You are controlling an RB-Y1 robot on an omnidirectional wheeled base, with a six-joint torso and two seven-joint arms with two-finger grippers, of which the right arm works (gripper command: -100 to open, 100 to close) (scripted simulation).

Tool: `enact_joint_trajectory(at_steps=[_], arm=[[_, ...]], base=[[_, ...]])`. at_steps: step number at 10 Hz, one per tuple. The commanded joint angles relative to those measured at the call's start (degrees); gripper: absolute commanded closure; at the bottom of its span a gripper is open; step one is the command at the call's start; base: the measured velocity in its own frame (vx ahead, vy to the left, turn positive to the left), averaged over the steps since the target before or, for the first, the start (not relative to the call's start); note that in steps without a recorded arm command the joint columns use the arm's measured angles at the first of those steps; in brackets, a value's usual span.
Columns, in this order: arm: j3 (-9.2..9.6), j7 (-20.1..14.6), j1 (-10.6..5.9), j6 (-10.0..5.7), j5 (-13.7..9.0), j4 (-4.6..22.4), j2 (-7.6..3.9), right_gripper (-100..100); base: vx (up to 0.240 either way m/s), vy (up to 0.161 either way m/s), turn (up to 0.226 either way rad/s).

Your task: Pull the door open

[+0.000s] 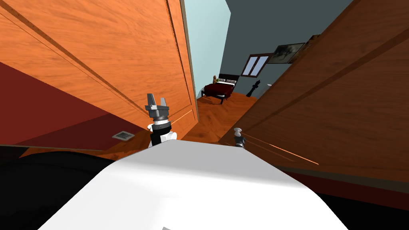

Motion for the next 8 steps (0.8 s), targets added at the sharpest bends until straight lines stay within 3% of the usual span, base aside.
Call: enact_joint_trajectory(at_steps=[1, 8], arm=[[0.3, -1.6, -0.04, 0.32, -0.6, -0.5, 0.56, -100], [2.08, -11.6, -0.28, 2.25, -4.3, -3.9, 3.93, -100]], base=[[-0.077, -0.044, 0.0], [-0.115, -0.003, 0.006]])
